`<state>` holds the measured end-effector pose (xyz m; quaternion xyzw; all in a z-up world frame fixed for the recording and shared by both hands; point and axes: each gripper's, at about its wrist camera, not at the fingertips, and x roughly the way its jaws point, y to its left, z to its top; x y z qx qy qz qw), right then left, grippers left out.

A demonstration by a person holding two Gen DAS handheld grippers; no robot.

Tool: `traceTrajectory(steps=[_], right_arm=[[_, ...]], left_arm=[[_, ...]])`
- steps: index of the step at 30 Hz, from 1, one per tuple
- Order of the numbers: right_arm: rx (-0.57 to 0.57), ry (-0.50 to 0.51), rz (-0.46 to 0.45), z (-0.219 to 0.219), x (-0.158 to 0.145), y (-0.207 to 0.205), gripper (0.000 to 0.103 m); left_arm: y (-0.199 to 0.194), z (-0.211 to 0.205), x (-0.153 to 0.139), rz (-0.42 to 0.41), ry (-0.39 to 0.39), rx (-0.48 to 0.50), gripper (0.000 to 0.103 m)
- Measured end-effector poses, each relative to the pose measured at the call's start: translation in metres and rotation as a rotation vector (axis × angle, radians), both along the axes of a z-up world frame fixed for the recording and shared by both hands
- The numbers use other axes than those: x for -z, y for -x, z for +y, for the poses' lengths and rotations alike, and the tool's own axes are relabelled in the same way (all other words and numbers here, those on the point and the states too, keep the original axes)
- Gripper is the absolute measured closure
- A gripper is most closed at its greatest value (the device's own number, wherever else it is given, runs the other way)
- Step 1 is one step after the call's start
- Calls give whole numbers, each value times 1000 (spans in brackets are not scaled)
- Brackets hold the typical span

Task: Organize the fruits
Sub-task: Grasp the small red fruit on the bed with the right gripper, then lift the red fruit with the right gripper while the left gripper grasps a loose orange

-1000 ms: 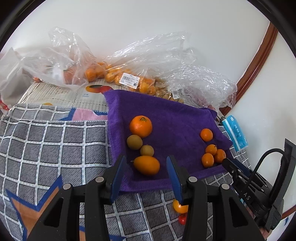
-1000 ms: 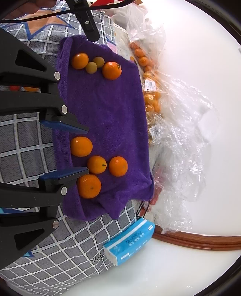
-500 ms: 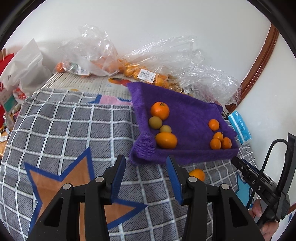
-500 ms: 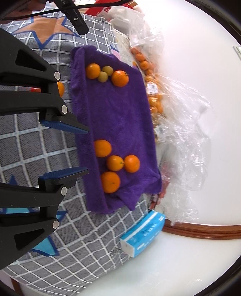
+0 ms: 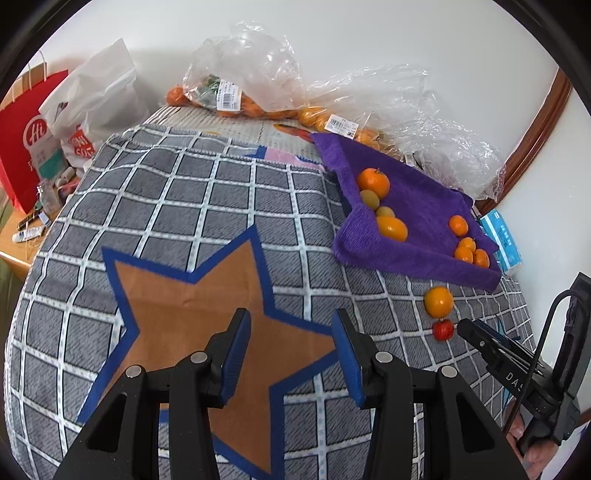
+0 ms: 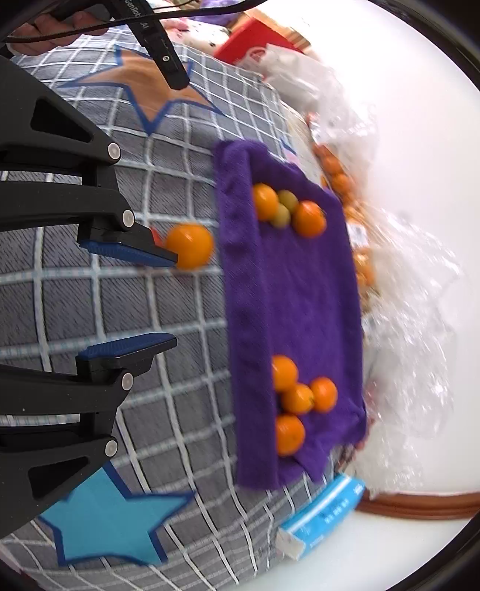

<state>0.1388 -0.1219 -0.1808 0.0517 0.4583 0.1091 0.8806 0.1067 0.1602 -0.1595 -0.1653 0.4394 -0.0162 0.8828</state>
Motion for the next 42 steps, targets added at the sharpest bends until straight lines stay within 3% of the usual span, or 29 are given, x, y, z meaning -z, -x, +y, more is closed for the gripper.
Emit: traceTrajectory(steps=[12,19,23,33,42], right_arm=[[-130,-7,12,29,14,1,66],[-154,-18,4,35,19,-1,79],[-164,-32,0,34,18,-1,79],[-137,-35,-50,6,-2,8,79],[-61,-9,-70,-39,-8,13,79]], left_arm=[[7,-5,2,31,-47,-9,60],[8,-8,1,38,-51,-18,60],[9,-11,0,39,-55,-19,60],[1,-36,7,58,-53,22,59],[13,-44,18,-1,-61,-53,57]])
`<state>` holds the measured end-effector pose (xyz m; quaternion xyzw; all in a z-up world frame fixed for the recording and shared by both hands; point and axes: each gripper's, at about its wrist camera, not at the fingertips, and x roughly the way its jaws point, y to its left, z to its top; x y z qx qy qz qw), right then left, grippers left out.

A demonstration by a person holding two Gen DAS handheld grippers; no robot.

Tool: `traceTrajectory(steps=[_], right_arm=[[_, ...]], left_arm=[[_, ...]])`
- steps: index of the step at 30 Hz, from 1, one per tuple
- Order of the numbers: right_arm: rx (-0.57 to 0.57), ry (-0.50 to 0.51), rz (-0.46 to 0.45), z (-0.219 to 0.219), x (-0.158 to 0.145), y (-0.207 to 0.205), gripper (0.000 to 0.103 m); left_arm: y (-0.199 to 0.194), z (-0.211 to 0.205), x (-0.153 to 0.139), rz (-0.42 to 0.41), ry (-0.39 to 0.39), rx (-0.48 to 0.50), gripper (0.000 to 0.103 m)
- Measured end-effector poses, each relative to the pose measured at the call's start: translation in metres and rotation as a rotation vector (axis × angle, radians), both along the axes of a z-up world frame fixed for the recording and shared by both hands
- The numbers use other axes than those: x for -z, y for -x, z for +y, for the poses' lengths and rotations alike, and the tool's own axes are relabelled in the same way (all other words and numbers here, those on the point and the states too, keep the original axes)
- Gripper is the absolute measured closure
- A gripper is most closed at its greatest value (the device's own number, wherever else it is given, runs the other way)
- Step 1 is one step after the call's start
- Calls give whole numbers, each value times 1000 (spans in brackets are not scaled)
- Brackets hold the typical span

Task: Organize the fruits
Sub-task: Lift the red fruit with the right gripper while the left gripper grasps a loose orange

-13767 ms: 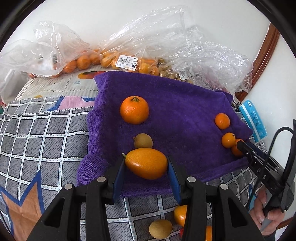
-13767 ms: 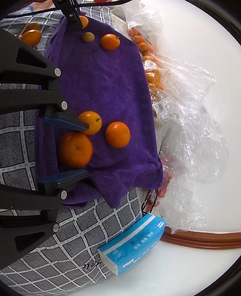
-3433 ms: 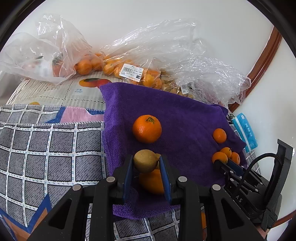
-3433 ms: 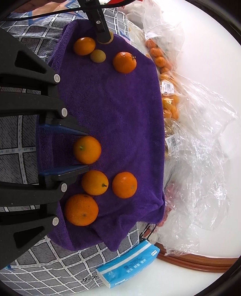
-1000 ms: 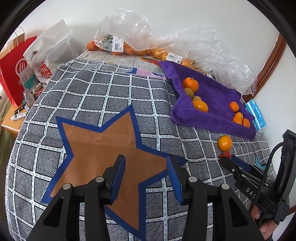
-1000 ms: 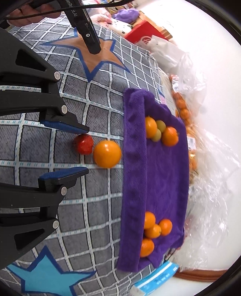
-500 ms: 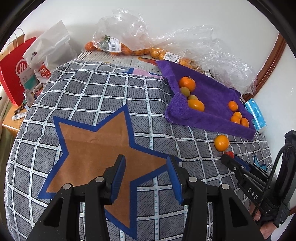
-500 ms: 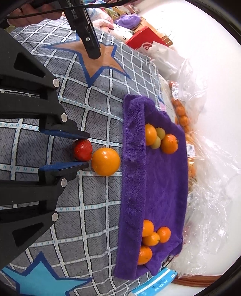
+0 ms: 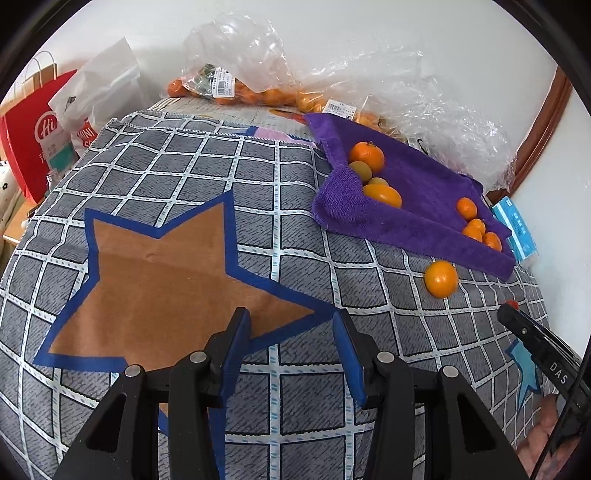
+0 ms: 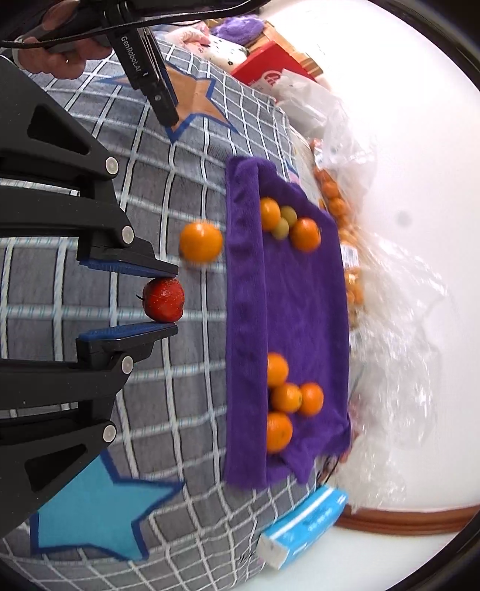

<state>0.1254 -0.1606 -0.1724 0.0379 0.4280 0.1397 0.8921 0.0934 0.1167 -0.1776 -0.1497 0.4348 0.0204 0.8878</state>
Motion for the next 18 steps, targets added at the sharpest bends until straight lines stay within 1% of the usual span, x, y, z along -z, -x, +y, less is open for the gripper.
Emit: traceTrajectory(steps=[2,4,5,6,10,13,16,18], right_arm=[[21,7,1,-10,1,1,79],[38,12,6,-17,3,1,79],[47,14,9,-20,4,1,79],[52,14,12,-23,4,1,79],[81,32,17,-30,5,-1,79],[98,41,13,-35,3,-3,79],[116,25,17,-40,2,-6,79],[126,7,26,-43,2,-9,79]], left_arm=[[1,-3,1,-5,-14,22,53],[-1,-7,0,5,-39,49,47],[-2,-10,0,11,-41,63,40],[-3,-11,-1,13,-41,71,36],[-6,-17,-3,23,-47,74,36],[-10,-22,-10,11,9,124,37],[-15,-35,-18,-22,7,161,37],[-23,-46,-20,-24,9,196,36]])
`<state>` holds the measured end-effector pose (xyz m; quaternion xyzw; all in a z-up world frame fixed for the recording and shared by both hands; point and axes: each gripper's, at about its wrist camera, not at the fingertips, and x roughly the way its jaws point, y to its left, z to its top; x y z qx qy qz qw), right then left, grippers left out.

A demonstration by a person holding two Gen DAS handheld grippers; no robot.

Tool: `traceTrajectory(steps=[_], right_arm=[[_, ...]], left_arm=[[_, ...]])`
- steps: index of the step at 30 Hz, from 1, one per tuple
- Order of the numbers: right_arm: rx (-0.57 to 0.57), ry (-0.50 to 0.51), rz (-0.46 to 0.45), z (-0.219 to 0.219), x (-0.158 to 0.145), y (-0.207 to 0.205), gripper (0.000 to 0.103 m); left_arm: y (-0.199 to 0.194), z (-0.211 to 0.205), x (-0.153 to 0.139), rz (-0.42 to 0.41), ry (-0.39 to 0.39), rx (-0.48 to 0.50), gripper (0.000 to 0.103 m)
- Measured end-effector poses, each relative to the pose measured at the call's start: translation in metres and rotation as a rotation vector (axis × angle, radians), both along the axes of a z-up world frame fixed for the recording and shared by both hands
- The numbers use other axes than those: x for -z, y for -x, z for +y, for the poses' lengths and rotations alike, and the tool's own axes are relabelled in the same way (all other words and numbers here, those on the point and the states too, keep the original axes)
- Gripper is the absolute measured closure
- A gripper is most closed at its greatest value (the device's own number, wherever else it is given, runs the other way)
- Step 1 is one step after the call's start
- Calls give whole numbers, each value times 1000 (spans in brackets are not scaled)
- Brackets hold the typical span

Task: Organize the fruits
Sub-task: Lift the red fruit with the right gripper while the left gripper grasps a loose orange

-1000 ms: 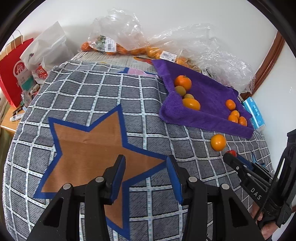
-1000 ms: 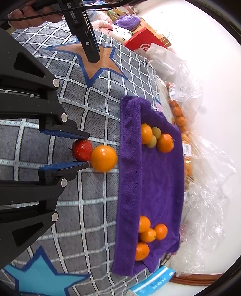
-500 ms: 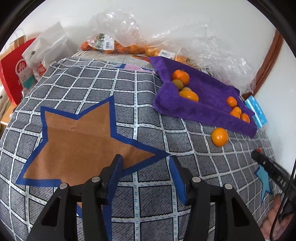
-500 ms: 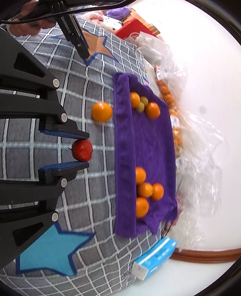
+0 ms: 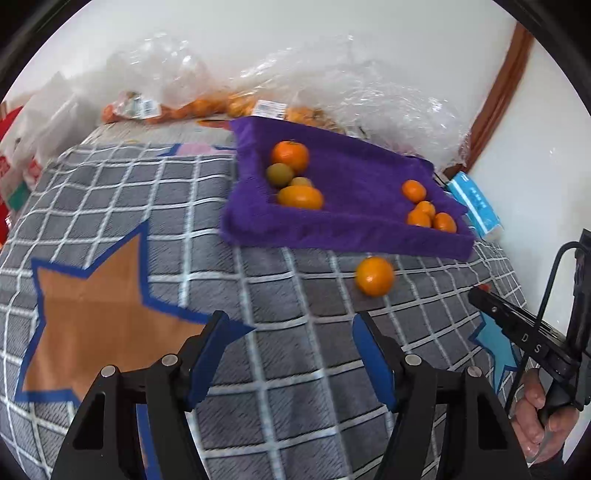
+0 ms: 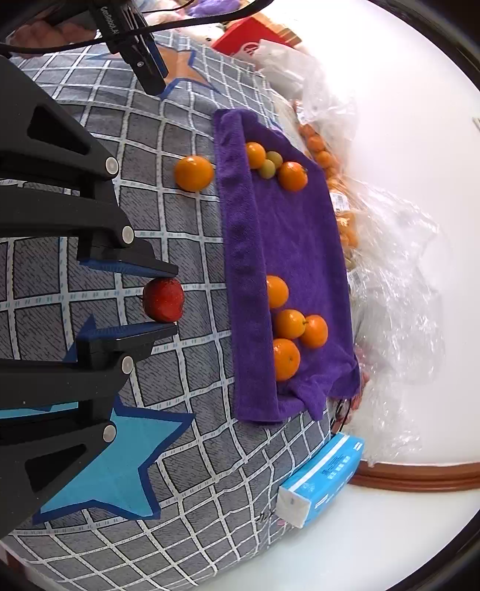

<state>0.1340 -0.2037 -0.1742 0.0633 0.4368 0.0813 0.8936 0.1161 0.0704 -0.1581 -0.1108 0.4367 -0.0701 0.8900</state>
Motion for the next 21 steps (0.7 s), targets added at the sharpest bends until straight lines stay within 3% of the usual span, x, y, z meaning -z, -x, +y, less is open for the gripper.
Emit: traceTrajectory(steps=[11,16,21], right_arm=[[65,38,8,-20,-1,-8,79],[87,45,13,-29,-1,-13,79],[96,29,22,-33,1,-17,79]], left_arm=[[-36,-42,10,26,35,96,36],[-46,-56,19,50,20,126,36],[-48,-64,20,25,-15,129,37]])
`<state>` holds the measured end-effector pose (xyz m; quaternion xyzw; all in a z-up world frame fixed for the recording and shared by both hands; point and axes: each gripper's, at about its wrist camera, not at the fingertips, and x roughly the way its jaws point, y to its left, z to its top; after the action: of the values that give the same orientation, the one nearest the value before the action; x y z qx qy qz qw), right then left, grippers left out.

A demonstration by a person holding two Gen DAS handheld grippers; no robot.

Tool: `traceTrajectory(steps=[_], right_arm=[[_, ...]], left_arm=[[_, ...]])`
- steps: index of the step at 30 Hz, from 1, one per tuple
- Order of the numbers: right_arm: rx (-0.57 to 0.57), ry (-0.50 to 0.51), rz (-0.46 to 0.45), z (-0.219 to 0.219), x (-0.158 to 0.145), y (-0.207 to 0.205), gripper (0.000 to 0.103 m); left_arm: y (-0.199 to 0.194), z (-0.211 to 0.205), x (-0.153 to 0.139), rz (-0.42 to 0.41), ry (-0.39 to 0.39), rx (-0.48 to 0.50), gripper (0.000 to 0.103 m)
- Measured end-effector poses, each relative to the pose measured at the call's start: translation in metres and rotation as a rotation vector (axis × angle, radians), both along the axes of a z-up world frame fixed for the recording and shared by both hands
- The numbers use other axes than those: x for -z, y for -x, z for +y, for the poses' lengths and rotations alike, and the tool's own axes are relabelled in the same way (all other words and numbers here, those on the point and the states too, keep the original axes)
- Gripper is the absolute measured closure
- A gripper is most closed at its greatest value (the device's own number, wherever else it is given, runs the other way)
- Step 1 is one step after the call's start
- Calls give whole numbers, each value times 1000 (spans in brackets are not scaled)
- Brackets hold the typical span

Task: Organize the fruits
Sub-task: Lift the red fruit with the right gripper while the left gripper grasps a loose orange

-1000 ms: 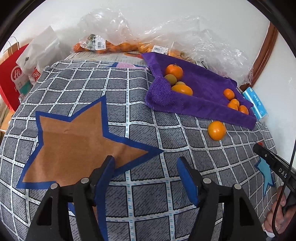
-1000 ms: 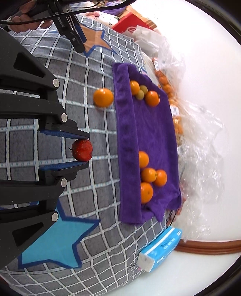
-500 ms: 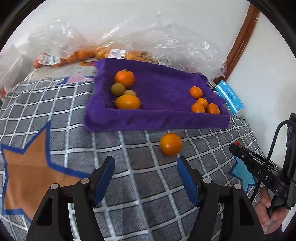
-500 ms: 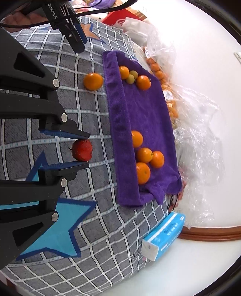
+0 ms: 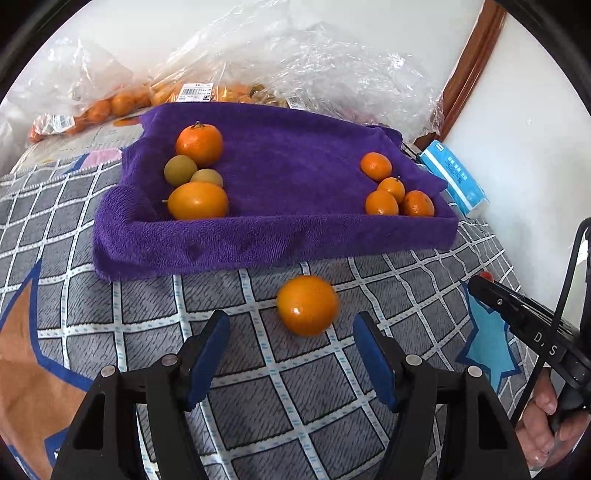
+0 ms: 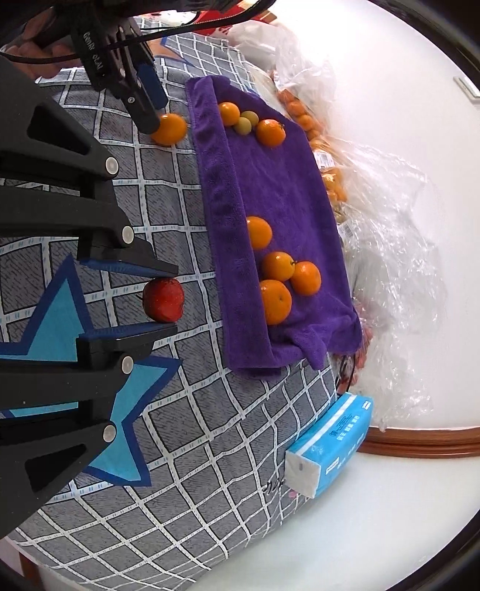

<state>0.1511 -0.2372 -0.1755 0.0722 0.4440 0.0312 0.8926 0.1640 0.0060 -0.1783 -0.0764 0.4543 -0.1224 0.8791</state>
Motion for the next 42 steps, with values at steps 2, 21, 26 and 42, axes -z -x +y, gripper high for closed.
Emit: traceTrajectory(steps=[2,21,26,42], right_arm=[[0,4,4,1,1,-2,79],[-23,6,-17,13,-5,4,79],[-26,4,-35,16,-12,8,79],[-54,-6,-40,19,-8,16,79]], left_arm=[[0,-2,0,-8,-19,1,42],[13,11,-17,-26,0,-11,79],[19,22,-21,-26,15,-36,83],[14,30,-9,39,147,-45,51]])
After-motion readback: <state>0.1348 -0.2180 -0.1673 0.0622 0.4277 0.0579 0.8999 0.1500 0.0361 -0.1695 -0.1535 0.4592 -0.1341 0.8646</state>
